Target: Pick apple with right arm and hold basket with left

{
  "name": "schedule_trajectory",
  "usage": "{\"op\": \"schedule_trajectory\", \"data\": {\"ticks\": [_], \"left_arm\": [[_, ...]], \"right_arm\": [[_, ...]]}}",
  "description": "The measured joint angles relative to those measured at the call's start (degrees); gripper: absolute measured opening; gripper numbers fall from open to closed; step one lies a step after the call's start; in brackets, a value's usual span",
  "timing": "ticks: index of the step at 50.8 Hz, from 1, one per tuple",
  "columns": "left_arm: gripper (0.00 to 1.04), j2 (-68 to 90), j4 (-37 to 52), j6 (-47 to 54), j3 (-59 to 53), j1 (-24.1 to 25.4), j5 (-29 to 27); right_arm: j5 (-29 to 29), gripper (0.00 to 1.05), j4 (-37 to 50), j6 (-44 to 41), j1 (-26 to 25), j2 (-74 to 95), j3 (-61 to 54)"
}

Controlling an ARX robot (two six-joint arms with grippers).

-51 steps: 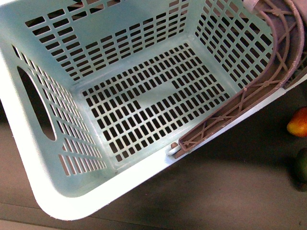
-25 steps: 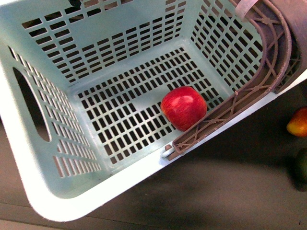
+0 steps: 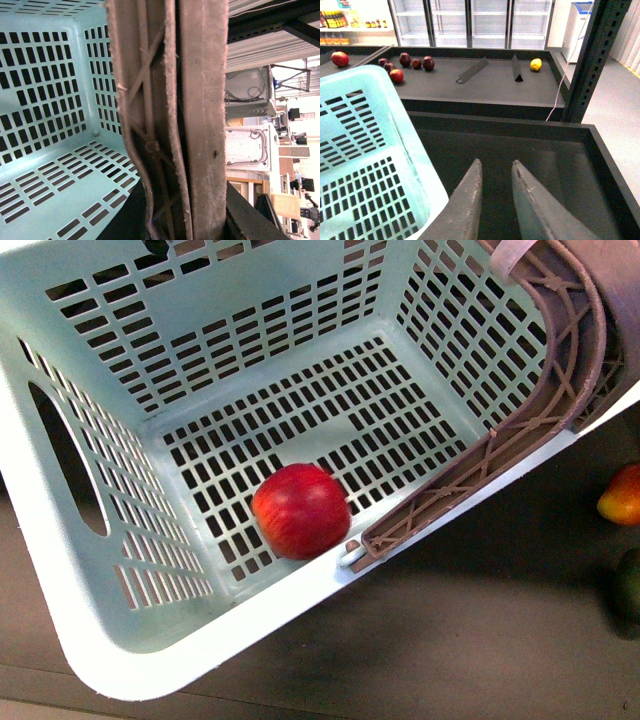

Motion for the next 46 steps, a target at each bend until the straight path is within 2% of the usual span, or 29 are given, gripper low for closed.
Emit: {"op": "schedule_trajectory", "data": {"ticks": [3,5,40,46], "left_arm": [[0.19,0.0,0.0,0.0,0.0,0.0,0.5],[0.19,0.0,0.0,0.0,0.0,0.0,0.9],[0.19,0.0,0.0,-0.2,0.0,0.0,0.5],[0.19,0.0,0.0,-0.2,0.0,0.0,0.5]], "right_arm": [[0.0,0.06,0.0,0.0,0.0,-2.3,-2.4],[0.0,0.02,0.0,0.2,0.0,-3.8,-3.7],[-0.2,0.02,-10.7,0.2,0.0,-24.6,-13.7],[0.0,0.02,-9.8,0.2,0.0,-26.3,-15.3]]}}
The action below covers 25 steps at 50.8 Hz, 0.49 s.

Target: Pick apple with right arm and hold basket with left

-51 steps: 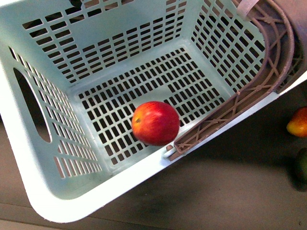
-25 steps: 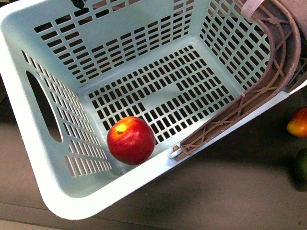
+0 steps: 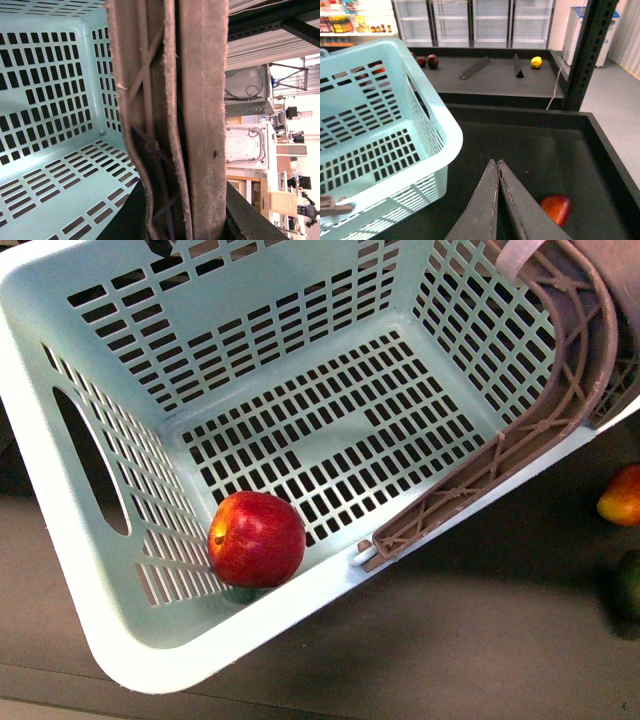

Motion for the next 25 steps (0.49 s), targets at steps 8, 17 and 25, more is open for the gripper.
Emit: {"op": "schedule_trajectory", "data": {"ticks": [8,17,25], "left_arm": [[0.19,0.0,0.0,-0.1,0.0,0.0,0.2],[0.19,0.0,0.0,-0.1,0.0,0.0,0.0],[0.19,0.0,0.0,0.0,0.0,0.0,0.1]], "right_arm": [[-0.2,0.02,-5.4,0.0,0.0,-5.9,0.0],[-0.2,0.02,-9.2,0.0,0.0,-9.7,0.0],[-0.2,0.02,-12.1,0.0,0.0,-12.7,0.0]]}}
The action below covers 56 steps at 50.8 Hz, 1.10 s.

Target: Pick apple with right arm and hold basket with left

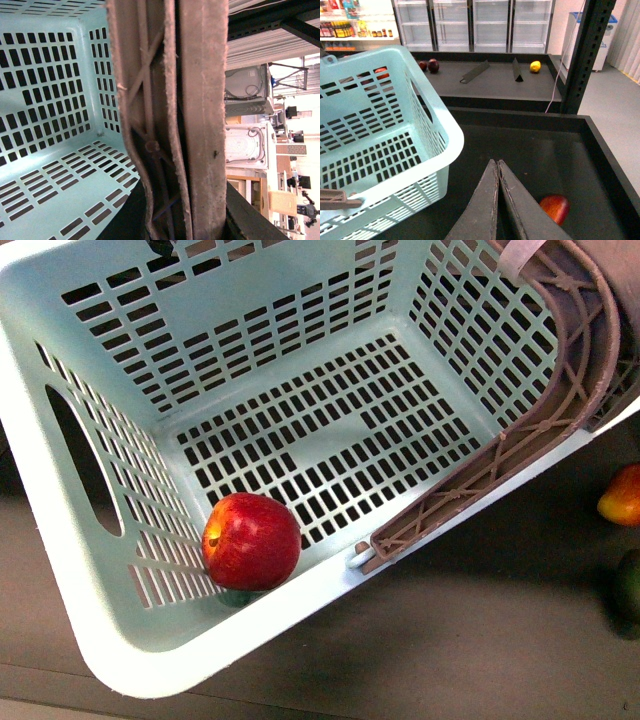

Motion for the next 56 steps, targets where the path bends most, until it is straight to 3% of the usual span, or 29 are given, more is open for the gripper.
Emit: {"op": "schedule_trajectory", "data": {"ticks": [25,32,51,56], "left_arm": [[0.19,0.0,0.0,0.0,0.0,0.0,0.1],[0.19,0.0,0.0,0.0,0.0,0.0,0.1],[0.19,0.0,0.0,0.0,0.0,0.0,0.1],[0.19,0.0,0.0,0.0,0.0,0.0,0.1]], "right_arm": [[0.0,0.02,-7.2,0.0,0.0,-7.1,0.0],[0.0,0.02,-16.7,0.0,0.0,-15.3,0.0],[0.0,0.02,-17.3,0.1,0.0,-16.9,0.0],[0.0,0.21,-17.3,0.1,0.0,-16.9,0.0]]}}
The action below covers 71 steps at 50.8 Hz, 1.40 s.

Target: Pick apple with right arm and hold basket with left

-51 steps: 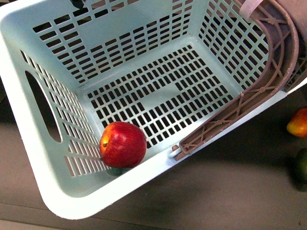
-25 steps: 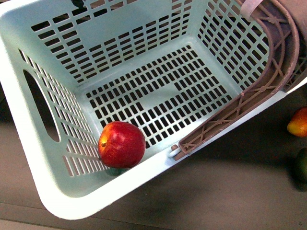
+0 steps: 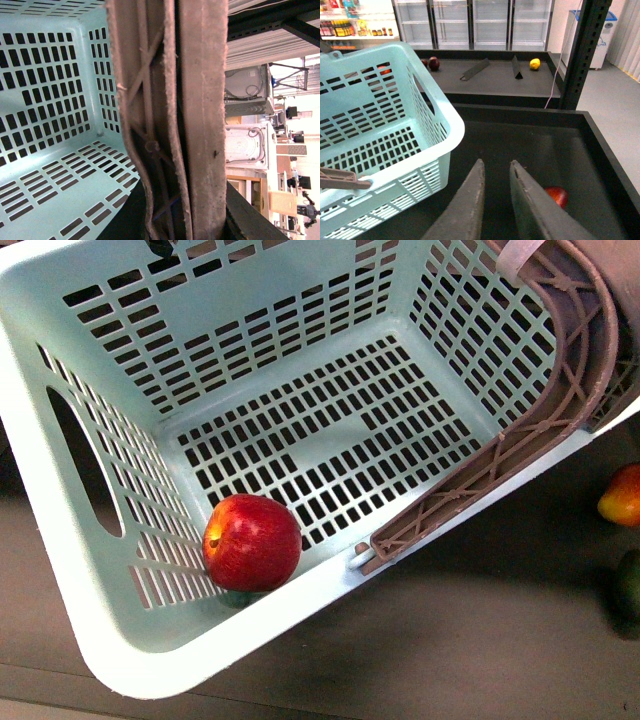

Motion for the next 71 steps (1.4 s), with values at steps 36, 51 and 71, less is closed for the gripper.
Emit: {"op": "schedule_trajectory", "data": {"ticks": [36,51,71], "left_arm": [[0.19,0.0,0.0,0.0,0.0,0.0,0.0],[0.19,-0.2,14.7,-13.6,-2.7,2.2,-20.5],[0.19,5.1,14.2,-17.8,-2.4,13.9,-18.5]], "right_arm": [[0.0,0.96,0.0,0.1,0.0,0.0,0.0],[0.0,0.96,0.0,0.1,0.0,0.0,0.0],[0.0,0.96,0.0,0.1,0.0,0.0,0.0]]}}
